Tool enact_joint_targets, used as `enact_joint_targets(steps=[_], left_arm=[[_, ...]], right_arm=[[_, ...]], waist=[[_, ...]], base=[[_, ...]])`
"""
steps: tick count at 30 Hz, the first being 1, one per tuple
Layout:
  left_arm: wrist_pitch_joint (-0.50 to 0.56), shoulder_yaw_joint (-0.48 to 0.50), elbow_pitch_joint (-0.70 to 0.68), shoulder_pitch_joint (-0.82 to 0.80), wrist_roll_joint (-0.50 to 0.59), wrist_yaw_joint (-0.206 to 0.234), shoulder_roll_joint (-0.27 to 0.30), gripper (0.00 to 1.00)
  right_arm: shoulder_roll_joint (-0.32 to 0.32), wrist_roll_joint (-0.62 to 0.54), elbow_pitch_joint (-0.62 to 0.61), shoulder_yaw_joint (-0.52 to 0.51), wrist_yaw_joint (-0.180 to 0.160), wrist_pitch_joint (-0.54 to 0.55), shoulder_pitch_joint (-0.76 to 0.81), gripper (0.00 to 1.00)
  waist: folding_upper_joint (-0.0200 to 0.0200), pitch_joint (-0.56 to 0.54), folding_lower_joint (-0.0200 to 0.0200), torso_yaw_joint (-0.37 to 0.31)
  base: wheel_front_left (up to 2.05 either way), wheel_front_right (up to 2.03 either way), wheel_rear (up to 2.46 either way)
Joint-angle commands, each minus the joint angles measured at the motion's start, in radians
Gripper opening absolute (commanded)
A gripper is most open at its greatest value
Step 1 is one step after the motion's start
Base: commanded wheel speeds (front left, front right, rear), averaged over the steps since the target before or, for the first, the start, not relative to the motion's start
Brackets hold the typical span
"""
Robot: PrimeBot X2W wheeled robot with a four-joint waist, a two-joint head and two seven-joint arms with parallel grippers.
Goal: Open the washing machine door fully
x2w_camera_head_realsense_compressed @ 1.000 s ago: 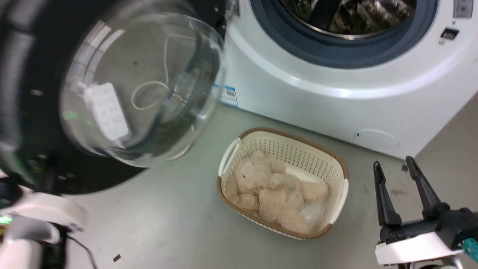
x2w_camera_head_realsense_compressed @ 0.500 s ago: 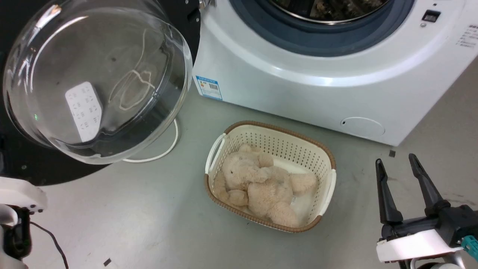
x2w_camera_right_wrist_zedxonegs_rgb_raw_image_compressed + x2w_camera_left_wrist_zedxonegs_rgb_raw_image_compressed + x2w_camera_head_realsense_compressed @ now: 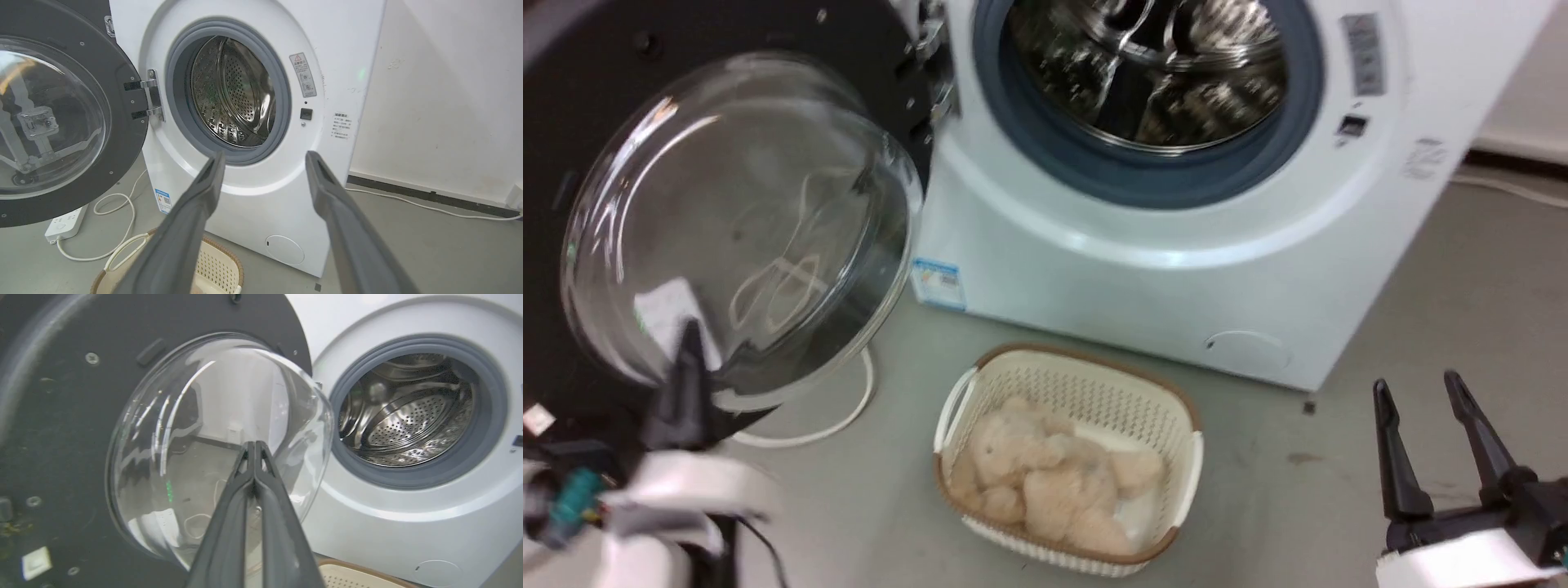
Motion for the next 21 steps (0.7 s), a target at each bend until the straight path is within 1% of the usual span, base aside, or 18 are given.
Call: enact_joint_targets(steps=[1, 7, 10, 11, 14, 15, 16, 19, 21], left_arm=[[-0.004, -0.015, -0.031, 0.039, 0.011, 0.009, -0.023, 0.00], [-0.004, -0.080, -0.120, 0.165, 0.036, 0.036, -0.095, 0.00], [-0.005, -0.107, -0.138, 0.211, 0.048, 0.042, -0.118, 0.00], [-0.005, -0.133, -0.145, 0.244, 0.081, 0.051, -0.131, 0.00], [-0.005, -0.160, -0.144, 0.274, 0.094, 0.052, -0.153, 0.00], [-0.005, -0.169, -0.143, 0.280, 0.105, 0.053, -0.155, 0.45], [-0.005, -0.176, -0.144, 0.285, 0.116, 0.054, -0.159, 0.99], [-0.005, -0.205, -0.142, 0.292, 0.159, 0.054, -0.165, 1.00], [-0.005, -0.215, -0.141, 0.294, 0.181, 0.061, -0.172, 1.00]], right_arm=[[0.002, 0.000, 0.001, -0.007, 0.001, -0.004, 0.018, 1.00], [0.002, 0.005, -0.009, -0.021, 0.001, -0.005, 0.058, 1.00], [0.002, 0.007, -0.021, -0.011, 0.001, -0.005, 0.068, 1.00], [0.002, 0.008, -0.027, 0.002, 0.001, -0.005, 0.077, 1.00], [0.002, 0.009, -0.027, 0.011, 0.001, -0.005, 0.086, 1.00], [0.002, 0.010, -0.027, 0.012, 0.001, -0.005, 0.089, 1.00], [0.002, 0.012, -0.026, 0.012, 0.001, -0.005, 0.092, 1.00], [0.002, 0.011, -0.020, 0.016, 0.001, -0.005, 0.110, 1.00], [0.002, 0.015, -0.019, 0.016, 0.001, -0.005, 0.118, 1.00]], waist=[[0.0000, -0.054, 0.0002, -0.051], [0.0000, -0.102, 0.0002, -0.116], [0.0000, -0.109, 0.0002, -0.146], [0.0000, -0.114, 0.0002, -0.171], [0.0000, -0.117, 0.0002, -0.191], [0.0000, -0.117, 0.0002, -0.196], [0.0000, -0.117, 0.0002, -0.199], [0.0000, -0.118, 0.0002, -0.204], [0.0000, -0.117, 0.0002, -0.207]], base=[[0.00, 0.00, 0.00], [0.00, 0.00, 0.00], [0.00, 0.00, 0.00], [0.00, 0.00, 0.00], [0.00, 0.00, 0.00], [0.00, 0.00, 0.00], [0.00, 0.00, 0.00], [0.00, 0.00, 0.00], [0.00, 0.00, 0.00]])
